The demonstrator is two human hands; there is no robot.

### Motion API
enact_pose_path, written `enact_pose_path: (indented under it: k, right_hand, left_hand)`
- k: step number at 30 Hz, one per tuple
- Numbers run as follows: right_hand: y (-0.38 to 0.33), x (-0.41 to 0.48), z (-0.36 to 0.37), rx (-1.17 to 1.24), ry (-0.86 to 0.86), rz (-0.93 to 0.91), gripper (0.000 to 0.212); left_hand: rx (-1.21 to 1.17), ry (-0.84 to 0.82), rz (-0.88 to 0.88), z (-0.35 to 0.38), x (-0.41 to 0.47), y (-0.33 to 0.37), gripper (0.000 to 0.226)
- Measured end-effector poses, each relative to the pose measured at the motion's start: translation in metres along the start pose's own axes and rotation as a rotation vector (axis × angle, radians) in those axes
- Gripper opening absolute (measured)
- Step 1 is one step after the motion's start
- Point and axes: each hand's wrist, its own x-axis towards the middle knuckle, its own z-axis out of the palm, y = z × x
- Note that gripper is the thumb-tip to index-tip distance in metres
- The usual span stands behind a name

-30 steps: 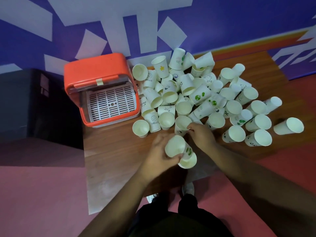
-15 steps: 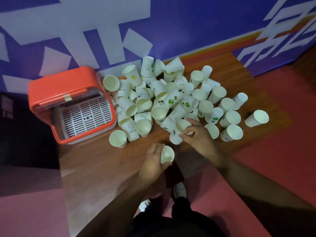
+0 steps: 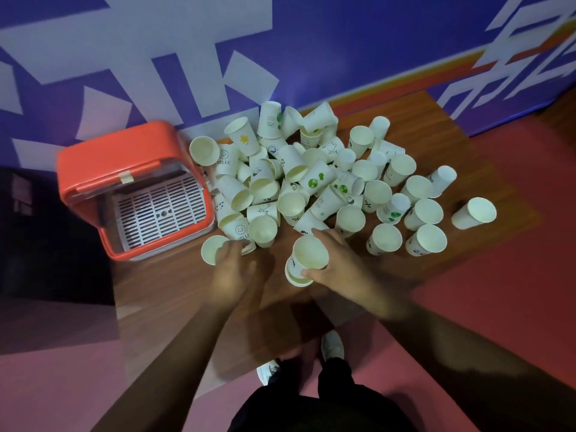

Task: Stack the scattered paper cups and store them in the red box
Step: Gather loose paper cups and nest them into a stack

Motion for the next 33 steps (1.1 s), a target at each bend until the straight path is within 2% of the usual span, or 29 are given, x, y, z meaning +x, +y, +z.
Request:
enact_pose_path:
  k: [4,7,9,15,17,20,23,29,33]
  right_hand:
    - [0.008,0.002,0.02,-0.209,-0.015,-0.088,0.092]
    - [0.015,0.004,0.031,-0.305,-0.05,-0.095,0.091]
    - [0.018,0.006,0.039,-0.332,-0.05,-0.089,0.09]
    - [0.016,0.006,0.041,-0.247,-0.06,-0.044,0.096]
    - [0.019,0.006,0.033,-0.205,0.019,-0.05,0.084]
    - [0.035,0.016,0.015,-0.275,0.194,-0.002,0.065]
    - [0.054,0.033,-0.001,-0.354,0.3,0.087,0.054]
    - [0.071,0.059,-0.016,-0.459,0.184,0.185,0.046]
    - [0.08,0.07,-0.013,-0.468,0.144,0.248,0.039]
  left_hand:
    - [0.194,0.114,-0.175,-0.017,0.012,-0.022,0.052]
    - [0.24,0.105,-0.34,-0.018,0.018,-0.032,0.07]
    - [0.216,0.063,-0.38,-0.015,0.021,-0.035,0.079]
    - [0.242,-0.004,-0.332,-0.007,0.028,-0.055,0.081]
    - [0.247,0.007,-0.307,-0.007,0.028,-0.059,0.079]
    - [0.241,0.046,-0.253,-0.01,0.021,-0.059,0.076]
    - [0.119,0.118,-0.266,-0.015,0.01,-0.059,0.074]
    - [-0.102,0.312,-0.239,-0.029,-0.014,-0.026,0.074]
    - [-0.389,0.223,-0.179,-0.038,-0.015,0.019,0.077]
